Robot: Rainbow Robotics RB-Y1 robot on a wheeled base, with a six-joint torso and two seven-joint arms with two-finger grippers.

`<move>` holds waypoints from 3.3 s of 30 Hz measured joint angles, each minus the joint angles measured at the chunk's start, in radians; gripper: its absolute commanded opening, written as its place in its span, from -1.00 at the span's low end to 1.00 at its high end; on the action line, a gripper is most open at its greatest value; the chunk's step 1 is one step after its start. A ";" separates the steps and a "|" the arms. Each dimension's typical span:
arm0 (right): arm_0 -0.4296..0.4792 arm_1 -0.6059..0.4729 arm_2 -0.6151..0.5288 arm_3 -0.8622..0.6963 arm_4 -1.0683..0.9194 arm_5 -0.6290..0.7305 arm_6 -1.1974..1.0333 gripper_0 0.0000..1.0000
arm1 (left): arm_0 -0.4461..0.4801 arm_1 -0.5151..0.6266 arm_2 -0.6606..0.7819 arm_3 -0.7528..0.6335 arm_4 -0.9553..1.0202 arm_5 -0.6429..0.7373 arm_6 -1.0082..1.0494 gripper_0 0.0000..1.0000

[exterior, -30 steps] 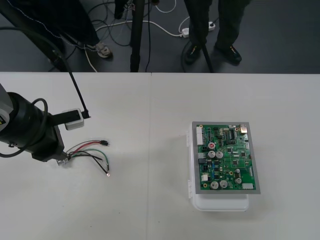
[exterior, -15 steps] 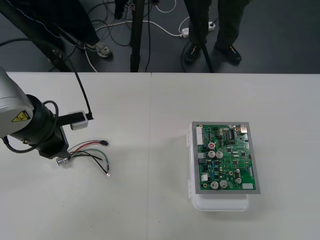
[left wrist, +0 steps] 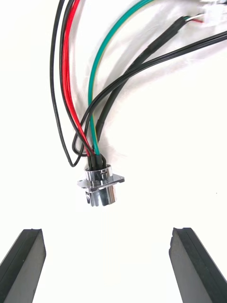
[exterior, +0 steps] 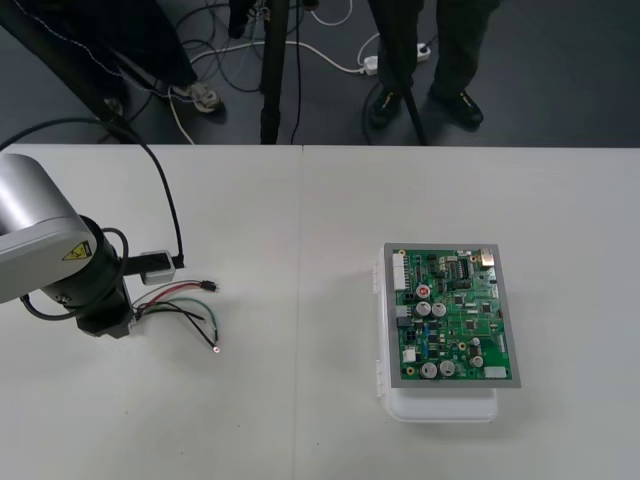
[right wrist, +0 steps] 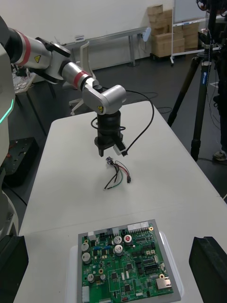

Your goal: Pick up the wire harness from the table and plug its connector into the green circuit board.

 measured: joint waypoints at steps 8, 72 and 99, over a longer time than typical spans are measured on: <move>0.000 0.000 0.000 0.000 0.000 0.000 0.000 1.00 | 0.000 -0.053 0.000 0.090 -0.030 0.000 -0.023 0.54; 0.000 0.000 0.000 -0.001 0.000 0.000 0.000 1.00 | 0.032 -0.185 -0.066 0.214 -0.235 0.001 -0.068 -1.00; 0.000 0.000 0.000 -0.001 0.000 0.000 0.000 1.00 | 0.033 -0.187 0.012 0.208 -0.163 0.011 -0.073 -1.00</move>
